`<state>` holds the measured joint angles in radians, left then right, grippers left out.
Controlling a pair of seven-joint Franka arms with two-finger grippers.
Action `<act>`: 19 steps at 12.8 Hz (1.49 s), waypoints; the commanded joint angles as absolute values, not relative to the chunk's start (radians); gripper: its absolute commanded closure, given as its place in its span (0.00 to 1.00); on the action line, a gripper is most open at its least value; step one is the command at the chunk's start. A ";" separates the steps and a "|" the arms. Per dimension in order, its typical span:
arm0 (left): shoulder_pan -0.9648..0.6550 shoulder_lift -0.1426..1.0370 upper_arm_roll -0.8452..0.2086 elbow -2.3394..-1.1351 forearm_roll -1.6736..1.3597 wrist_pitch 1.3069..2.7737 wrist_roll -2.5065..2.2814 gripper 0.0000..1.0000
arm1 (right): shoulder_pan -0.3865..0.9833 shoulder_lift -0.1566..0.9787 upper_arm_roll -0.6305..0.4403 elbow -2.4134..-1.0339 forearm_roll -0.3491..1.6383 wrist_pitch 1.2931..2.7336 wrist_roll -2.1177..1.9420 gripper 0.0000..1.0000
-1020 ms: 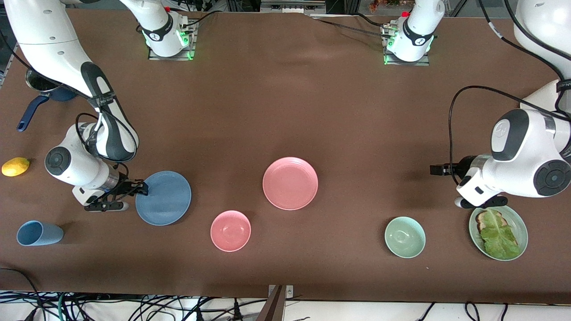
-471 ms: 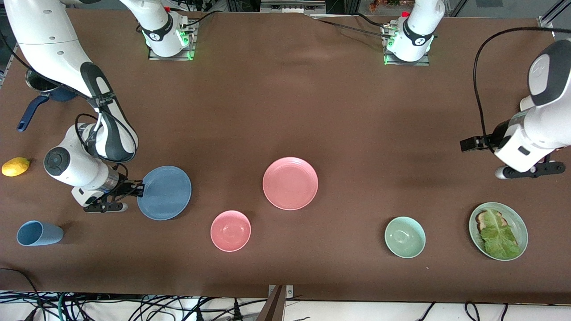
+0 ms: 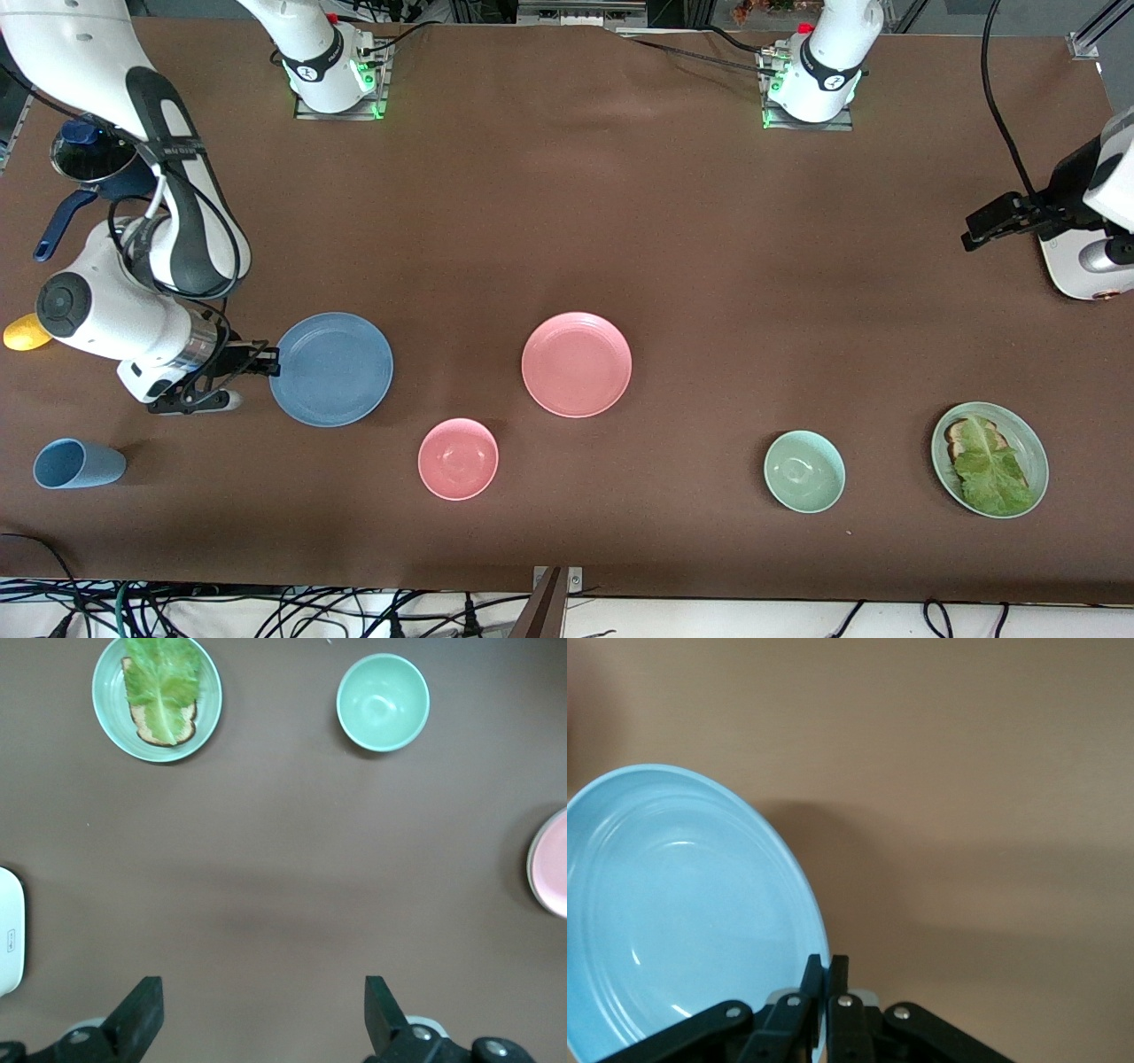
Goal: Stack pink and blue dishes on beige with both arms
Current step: 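Carry the blue plate with the right gripper onto the pink plate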
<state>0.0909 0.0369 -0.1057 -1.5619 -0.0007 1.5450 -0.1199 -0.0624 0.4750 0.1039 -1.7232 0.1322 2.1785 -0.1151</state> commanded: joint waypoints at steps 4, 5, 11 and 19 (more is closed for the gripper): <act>0.017 -0.026 -0.086 -1.661 -0.006 1.560 0.035 0.00 | 0.041 0.364 0.147 -1.743 0.184 2.100 0.159 1.00; 0.015 -0.026 -0.086 -1.666 -0.008 1.580 0.037 0.00 | 0.088 0.379 0.147 -1.737 0.183 2.112 0.251 1.00; 0.012 -0.031 -0.051 -1.674 -0.005 1.626 0.035 0.00 | 0.337 0.561 0.144 -1.593 0.154 2.255 0.660 1.00; 0.012 -0.037 -0.031 -1.672 -0.005 1.530 0.026 0.00 | 0.483 0.660 0.110 -1.603 0.023 2.404 0.937 1.00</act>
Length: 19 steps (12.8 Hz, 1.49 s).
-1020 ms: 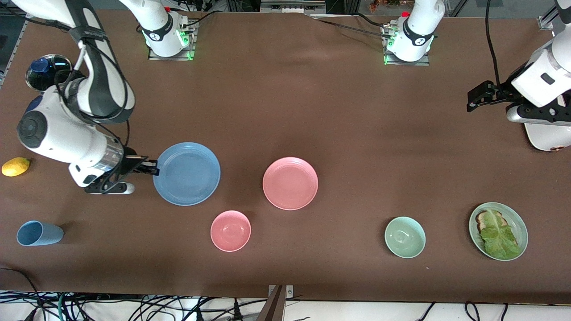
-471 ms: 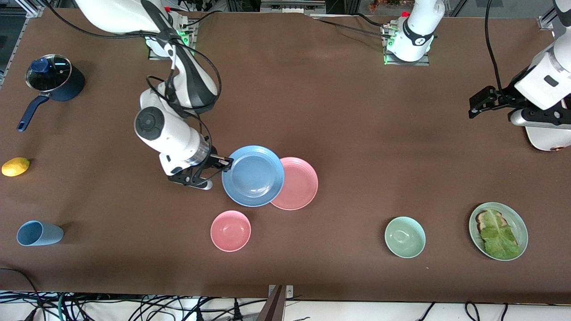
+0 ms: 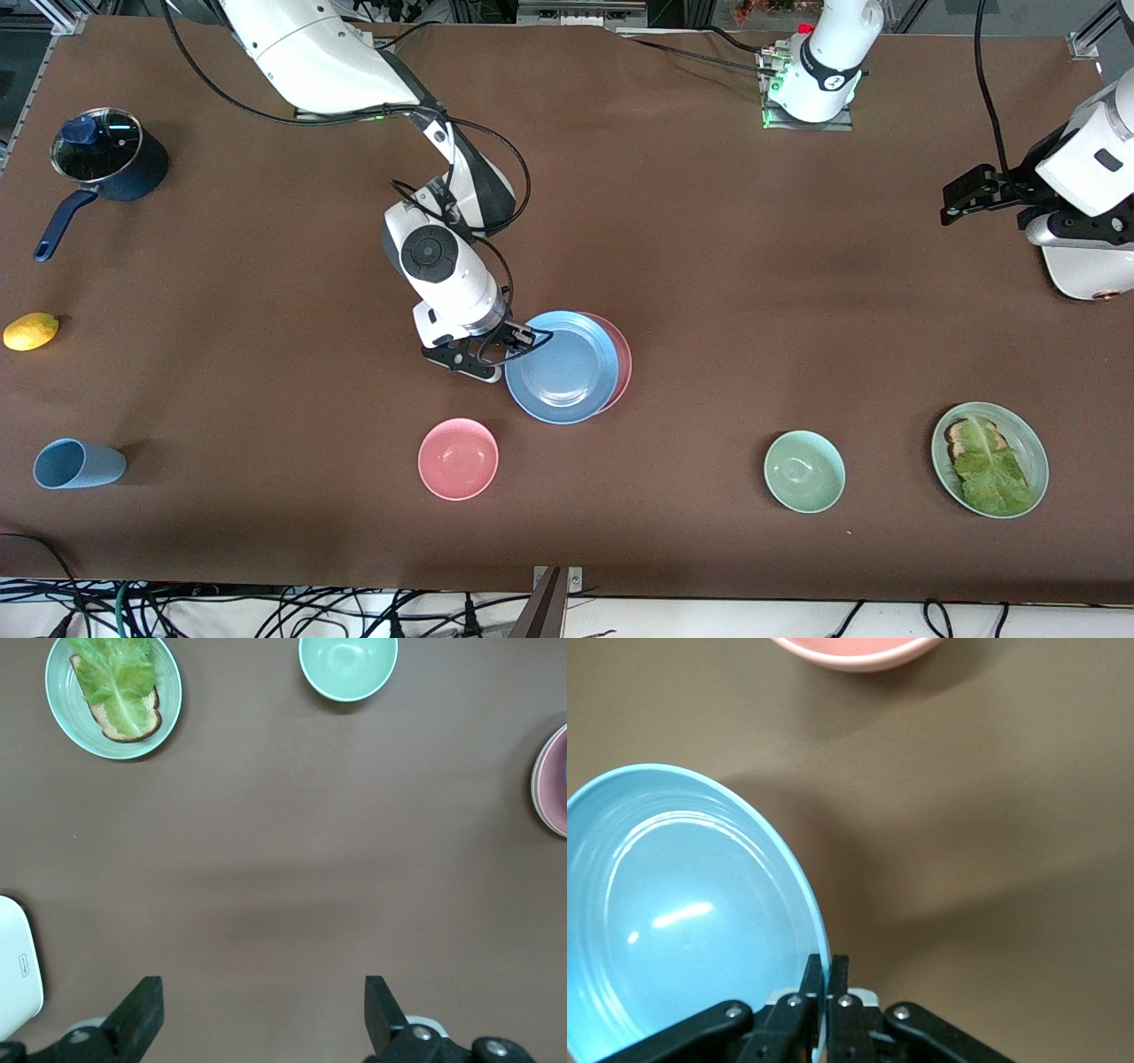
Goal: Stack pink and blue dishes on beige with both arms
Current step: 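Carry the blue plate with the right gripper onto the pink plate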
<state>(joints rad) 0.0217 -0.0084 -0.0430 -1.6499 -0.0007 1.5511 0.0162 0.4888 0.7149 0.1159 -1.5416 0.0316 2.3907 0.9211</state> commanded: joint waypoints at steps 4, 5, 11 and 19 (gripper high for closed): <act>0.023 -0.037 -0.031 -1.667 -0.005 1.525 0.020 0.00 | 0.488 0.663 0.110 -1.600 0.031 2.407 0.975 1.00; 0.025 -0.037 -0.031 -1.667 -0.005 1.525 0.020 0.00 | 0.498 0.666 0.110 -1.597 0.031 2.407 0.997 1.00; 0.025 -0.032 -0.031 -1.660 -0.005 1.526 0.020 0.00 | 0.526 0.666 0.112 -1.591 0.041 2.407 1.069 1.00; 0.041 -0.031 -0.034 -1.655 -0.005 1.531 0.021 0.00 | 0.555 0.687 0.110 -1.592 0.038 2.416 1.091 1.00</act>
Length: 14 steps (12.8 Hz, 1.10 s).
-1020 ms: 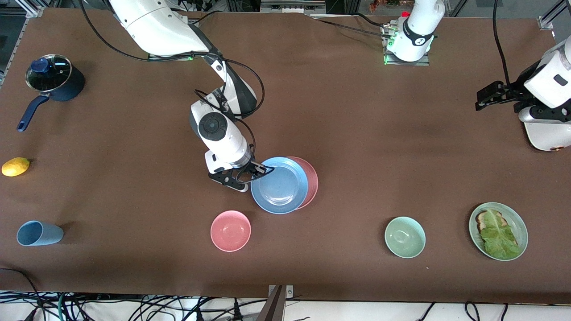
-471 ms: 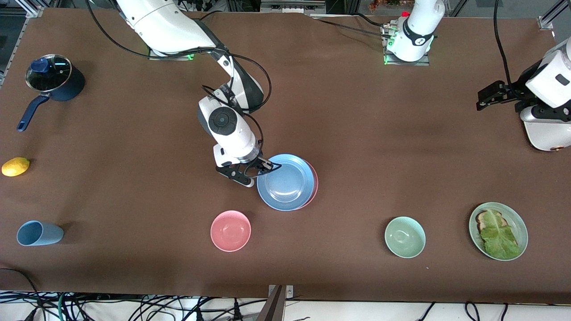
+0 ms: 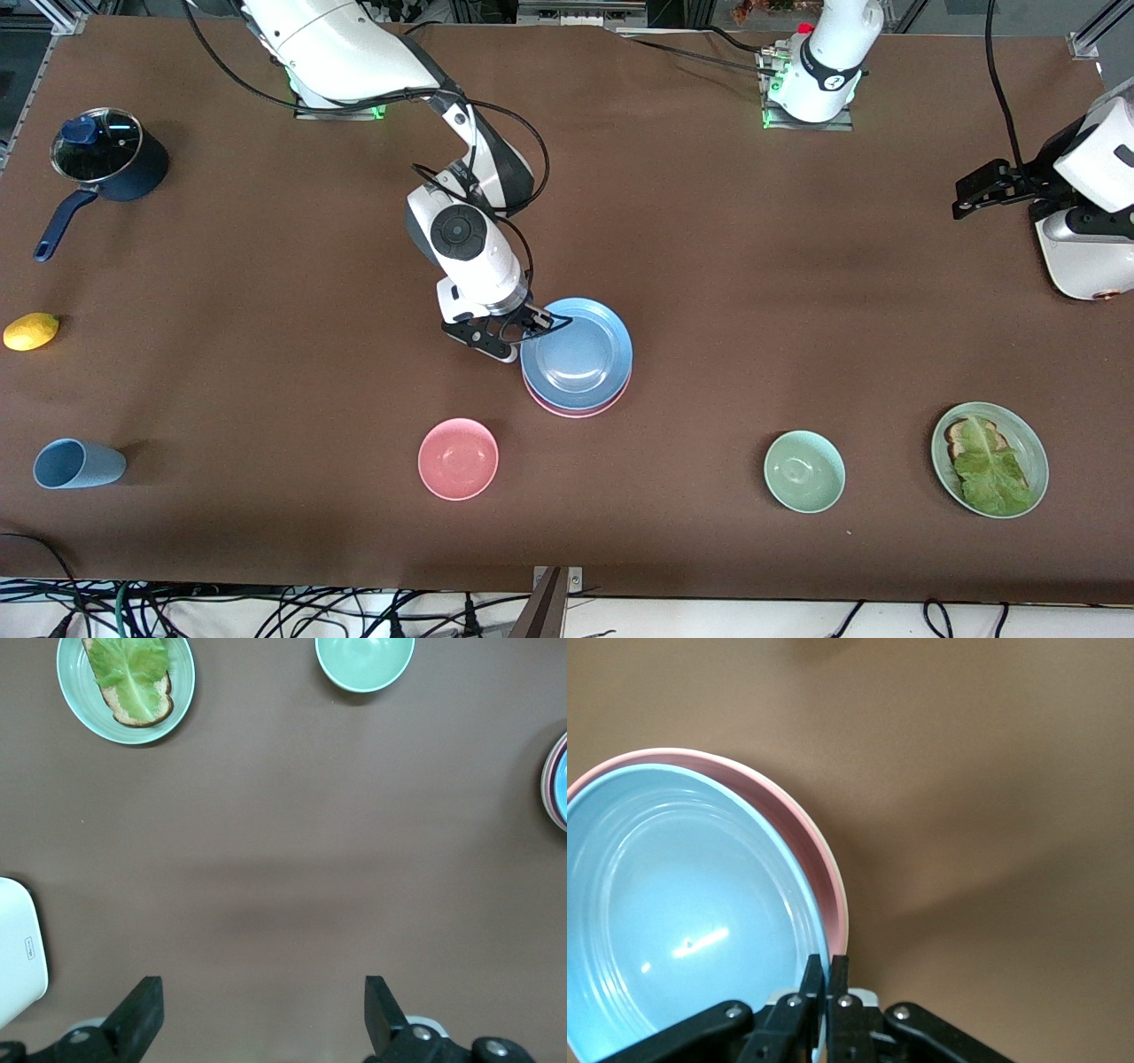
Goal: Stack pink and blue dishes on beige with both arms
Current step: 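Carry the blue plate with the right gripper onto the pink plate, then open the right gripper to release the blue plate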
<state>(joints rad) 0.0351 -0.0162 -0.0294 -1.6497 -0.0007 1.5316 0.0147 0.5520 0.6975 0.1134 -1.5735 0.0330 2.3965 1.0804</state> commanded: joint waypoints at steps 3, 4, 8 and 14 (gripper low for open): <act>0.041 -0.029 -0.035 -1.654 -0.005 1.531 0.021 0.00 | 0.555 0.687 0.110 -1.592 0.038 2.430 1.089 0.76; 0.041 -0.029 -0.037 -1.654 -0.005 1.531 0.021 0.00 | 0.554 0.687 0.109 -1.591 0.040 2.430 1.089 0.67; 0.041 -0.026 -0.038 -1.654 -0.005 1.531 0.021 0.00 | 0.551 0.675 0.094 -1.577 0.040 2.422 1.071 0.46; 0.040 -0.025 -0.040 -1.654 -0.005 1.531 0.021 0.00 | 0.424 0.501 0.086 -1.601 0.028 2.211 0.827 0.01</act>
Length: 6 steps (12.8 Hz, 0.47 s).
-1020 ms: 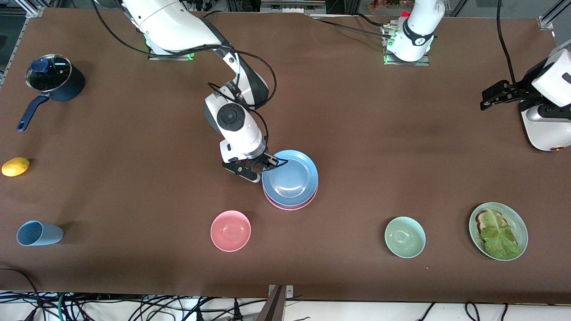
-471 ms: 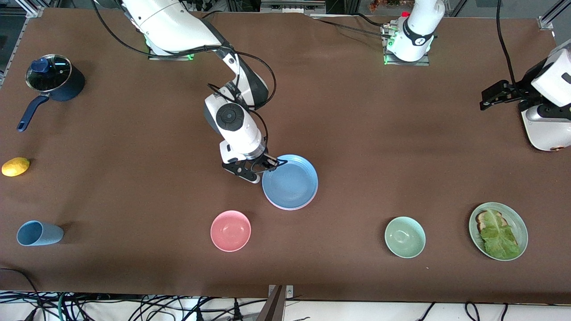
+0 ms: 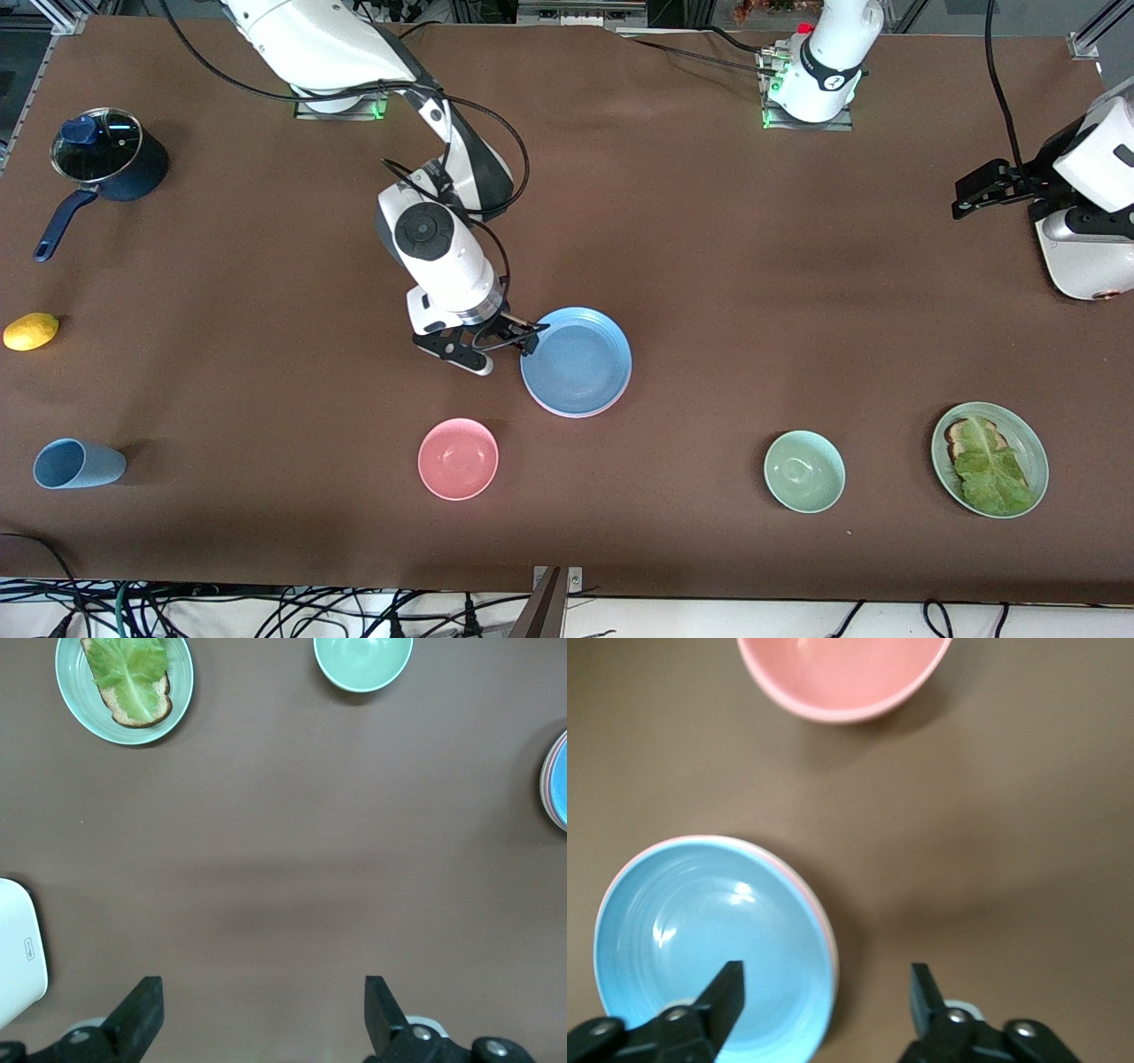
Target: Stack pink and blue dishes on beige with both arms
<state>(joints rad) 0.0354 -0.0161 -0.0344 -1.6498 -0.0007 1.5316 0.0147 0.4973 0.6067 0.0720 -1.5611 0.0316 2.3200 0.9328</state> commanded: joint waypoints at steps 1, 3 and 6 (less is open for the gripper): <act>0.040 -0.023 -0.041 -1.654 -0.005 1.532 0.021 0.00 | 0.379 0.444 0.089 -1.620 0.032 2.133 0.745 0.00; 0.040 -0.023 -0.041 -1.654 -0.003 1.531 0.021 0.00 | 0.272 0.330 0.113 -1.635 0.034 1.980 0.597 0.00; 0.040 -0.023 -0.041 -1.654 -0.003 1.531 0.021 0.00 | 0.103 0.188 0.140 -1.620 0.037 1.725 0.282 0.00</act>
